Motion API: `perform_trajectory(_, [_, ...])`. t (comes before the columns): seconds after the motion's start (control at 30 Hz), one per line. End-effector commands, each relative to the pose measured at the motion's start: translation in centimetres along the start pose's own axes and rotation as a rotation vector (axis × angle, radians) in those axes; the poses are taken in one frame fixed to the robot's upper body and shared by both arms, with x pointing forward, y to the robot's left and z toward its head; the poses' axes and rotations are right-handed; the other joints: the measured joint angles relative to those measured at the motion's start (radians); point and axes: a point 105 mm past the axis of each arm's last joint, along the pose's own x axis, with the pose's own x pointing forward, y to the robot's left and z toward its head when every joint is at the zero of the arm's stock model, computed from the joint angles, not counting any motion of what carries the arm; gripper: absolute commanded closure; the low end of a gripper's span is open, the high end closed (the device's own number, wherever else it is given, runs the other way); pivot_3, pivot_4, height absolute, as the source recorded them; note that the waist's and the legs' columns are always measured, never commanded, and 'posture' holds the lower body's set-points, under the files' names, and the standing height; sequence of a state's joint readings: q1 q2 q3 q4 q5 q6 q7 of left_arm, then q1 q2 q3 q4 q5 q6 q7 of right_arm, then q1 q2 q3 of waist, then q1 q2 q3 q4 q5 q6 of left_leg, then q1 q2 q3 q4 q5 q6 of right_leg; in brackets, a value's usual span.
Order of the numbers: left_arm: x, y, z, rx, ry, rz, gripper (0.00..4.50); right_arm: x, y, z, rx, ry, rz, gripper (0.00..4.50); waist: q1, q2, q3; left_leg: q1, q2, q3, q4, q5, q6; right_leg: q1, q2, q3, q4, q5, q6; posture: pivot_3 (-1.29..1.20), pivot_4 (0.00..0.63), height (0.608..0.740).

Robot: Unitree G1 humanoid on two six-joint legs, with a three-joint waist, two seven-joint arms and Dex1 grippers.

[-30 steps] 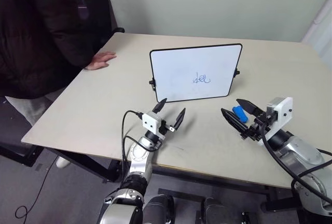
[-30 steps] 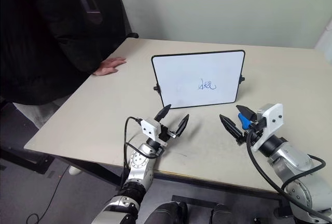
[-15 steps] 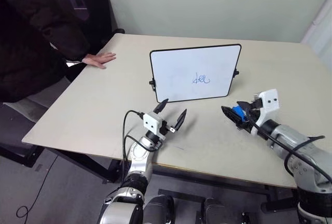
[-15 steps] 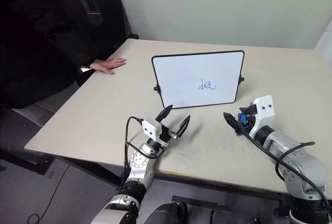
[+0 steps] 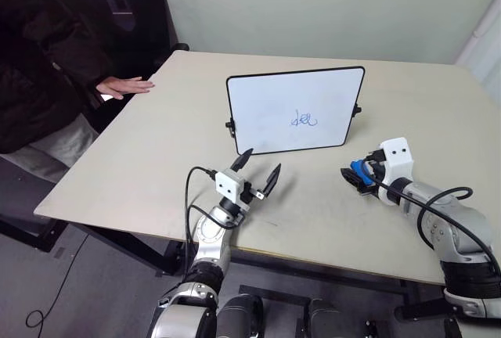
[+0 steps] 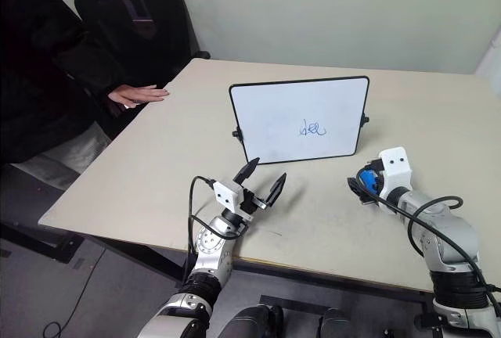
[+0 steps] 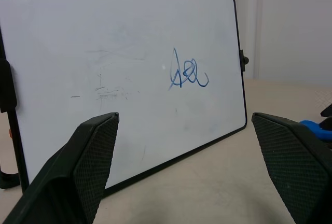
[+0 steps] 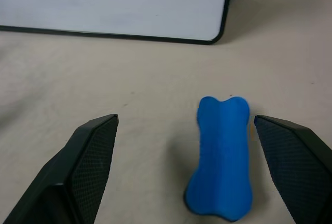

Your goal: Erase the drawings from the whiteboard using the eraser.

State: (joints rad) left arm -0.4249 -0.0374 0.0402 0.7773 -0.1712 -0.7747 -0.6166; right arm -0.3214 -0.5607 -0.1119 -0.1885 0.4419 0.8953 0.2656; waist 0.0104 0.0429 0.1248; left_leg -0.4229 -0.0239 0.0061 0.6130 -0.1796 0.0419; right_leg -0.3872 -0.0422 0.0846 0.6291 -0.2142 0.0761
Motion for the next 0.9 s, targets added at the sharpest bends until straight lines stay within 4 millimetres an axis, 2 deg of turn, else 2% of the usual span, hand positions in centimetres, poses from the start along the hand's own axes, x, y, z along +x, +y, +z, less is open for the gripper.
perform_trajectory(0.03, [-0.9,-0.2,-1.0,-0.035,0.045,0.022,0.00,0.2,-0.7,0.5,0.019,-0.005,-0.024,0.04,0.000,0.000,0.000,0.000,0.000,0.000,0.000,0.000,0.000,0.000,0.000,0.000,0.000,0.000,0.000,0.00,0.150,0.740])
perform_trajectory(0.33, [0.0,-0.9,0.7,-0.027,0.016,0.021,0.00,0.8,-1.3,-0.7,0.014,0.087,-0.043,0.04,0.000,0.001,-0.001,-0.008,0.000,0.000,0.001,0.001,0.001,-0.003,0.000,0.000,0.001,-0.001,0.003,0.00,0.150,0.740])
perform_trajectory(0.43, [0.4,-0.9,1.4,-0.028,0.012,0.032,0.00,0.6,-1.6,-0.7,0.000,0.097,-0.063,0.61,0.001,-0.005,0.001,-0.009,0.000,0.000,0.002,0.002,0.002,-0.003,0.000,0.000,0.000,-0.003,0.004,0.00,0.150,0.740])
perform_trajectory(0.57, [0.6,-0.8,1.6,-0.032,0.021,0.040,0.00,0.0,-1.0,-1.1,-0.023,0.144,-0.025,1.99,0.001,-0.009,0.003,-0.014,0.000,0.000,0.008,-0.001,0.005,-0.006,0.000,-0.001,0.000,-0.003,0.004,0.00,0.150,0.740])
perform_trajectory(0.73, [0.6,-0.6,1.5,-0.038,0.031,0.045,0.00,-0.7,-0.8,-1.2,-0.035,0.181,-0.023,1.99,0.002,-0.012,0.005,-0.014,0.000,0.000,0.008,-0.002,0.005,-0.006,0.000,-0.001,0.000,0.000,-0.002,0.00,0.150,0.740])
perform_trajectory(0.87, [0.3,-0.5,1.0,-0.043,0.044,0.043,0.00,-1.0,-0.8,-1.1,-0.046,0.190,-0.028,1.99,0.002,-0.013,0.005,-0.014,0.000,0.000,0.008,-0.002,0.005,-0.006,0.000,-0.001,0.000,-0.001,-0.001,0.00,0.150,0.740])
perform_trajectory(0.9, [0.2,-0.6,0.8,-0.044,0.048,0.040,0.00,-1.0,-0.9,-0.9,-0.048,0.182,-0.035,2.17,0.002,-0.013,0.005,-0.014,0.000,0.000,0.008,-0.002,0.005,-0.006,0.000,-0.001,0.000,-0.002,0.001,0.00,0.150,0.740])
